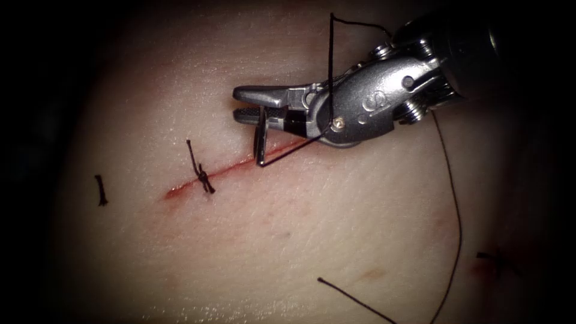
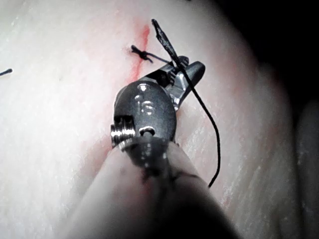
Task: Wound Closure
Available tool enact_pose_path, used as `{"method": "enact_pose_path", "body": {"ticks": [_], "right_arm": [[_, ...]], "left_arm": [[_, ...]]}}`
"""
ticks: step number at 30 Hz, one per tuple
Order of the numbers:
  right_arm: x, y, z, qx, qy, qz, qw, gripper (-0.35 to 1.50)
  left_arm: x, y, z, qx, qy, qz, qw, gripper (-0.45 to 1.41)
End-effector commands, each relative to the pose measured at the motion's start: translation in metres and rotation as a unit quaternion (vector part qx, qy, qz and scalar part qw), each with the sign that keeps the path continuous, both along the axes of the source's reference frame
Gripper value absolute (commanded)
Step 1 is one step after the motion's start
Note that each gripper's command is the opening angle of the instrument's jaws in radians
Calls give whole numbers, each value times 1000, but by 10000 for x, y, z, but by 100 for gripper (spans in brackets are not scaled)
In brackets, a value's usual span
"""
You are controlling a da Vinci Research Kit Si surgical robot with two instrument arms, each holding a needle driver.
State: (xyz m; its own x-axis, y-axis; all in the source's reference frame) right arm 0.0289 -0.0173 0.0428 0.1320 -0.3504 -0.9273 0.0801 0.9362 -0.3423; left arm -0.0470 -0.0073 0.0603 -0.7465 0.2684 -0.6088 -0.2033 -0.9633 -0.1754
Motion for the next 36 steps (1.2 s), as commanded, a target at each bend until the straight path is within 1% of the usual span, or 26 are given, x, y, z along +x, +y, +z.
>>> {"method": "enact_pose_path", "body": {"ticks": [1,2,3,4,5,6,8,9,12,13,14,17,20,22,23,25,26,28,29,30,31,32,33,34,35,36], "right_arm": [[7,-9,5,0,1,-1,1000,-35],[7,-11,5,2,2,0,1000,-35],[6,-12,6,4,3,1,1000,-35],[6,-13,6,7,3,2,1000,-35],[5,-14,6,9,5,5,1000,-35],[5,-14,6,9,5,5,1000,-35],[5,-14,6,9,5,5,1000,-35],[5,-13,6,9,6,6,1000,-35],[5,-13,7,9,6,6,1000,-35],[5,-13,7,9,6,6,1000,-35],[5,-14,9,12,17,1,1000,-35],[5,-15,10,11,20,-1,1000,-35],[6,-18,10,10,32,-8,999,-35],[6,-19,10,10,38,-11,999,-35],[6,-19,10,8,47,-15,999,-35],[6,-19,10,8,51,-18,998,-35],[7,-19,10,8,53,-20,998,-35],[9,-18,11,8,50,-28,998,-35],[11,-17,11,-3,46,-36,998,-35],[12,-16,11,-5,45,-38,998,-35],[13,-16,11,-8,44,-40,998,-35],[17,-15,12,-19,41,-46,998,-35],[20,-14,13,-27,37,-52,998,-35],[21,-14,14,-30,36,-54,997,-35],[24,-14,15,-39,34,-57,997,-35],[25,-13,16,-41,34,-60,997,-35]], "left_arm": [[-8,-4,13,6,1,-7,1000,-45],[-12,7,27,6,-5,-3,1000,46],[-13,12,35,8,-15,4,1000,104],[-13,16,40,14,-22,4,1000,121],[-8,21,43,33,-48,11,998,136],[-5,22,41,40,-59,17,997,140],[4,28,31,52,-79,19,995,140],[8,30,25,48,-91,20,995,140],[26,42,-2,27,-119,-3,993,140],[26,42,-2,27,-119,-3,993,140],[48,52,-33,11,-125,-29,992,140],[72,58,-59,5,-124,-51,991,140],[98,62,-77,-12,-117,-70,991,140],[114,65,-83,-19,-108,-83,990,140],[130,69,-85,-21,-104,-99,989,140],[144,71,-85,-24,-99,-112,988,140],[154,73,-83,-26,-97,-121,988,138],[165,80,-79,-29,-94,-134,986,133],[173,88,-73,-37,-86,-154,984,123],[178,94,-67,-45,-80,-166,982,113],[180,98,-63,-51,-78,-167,982,101],[183,105,-50,-52,-73,-173,981,66],[183,110,-39,-54,-68,-177,980,35],[182,114,-31,-55,-65,-179,980,22],[181,118,-26,-55,-63,-181,980,17],[181,121,-20,-58,-61,-181,980,17]]}}
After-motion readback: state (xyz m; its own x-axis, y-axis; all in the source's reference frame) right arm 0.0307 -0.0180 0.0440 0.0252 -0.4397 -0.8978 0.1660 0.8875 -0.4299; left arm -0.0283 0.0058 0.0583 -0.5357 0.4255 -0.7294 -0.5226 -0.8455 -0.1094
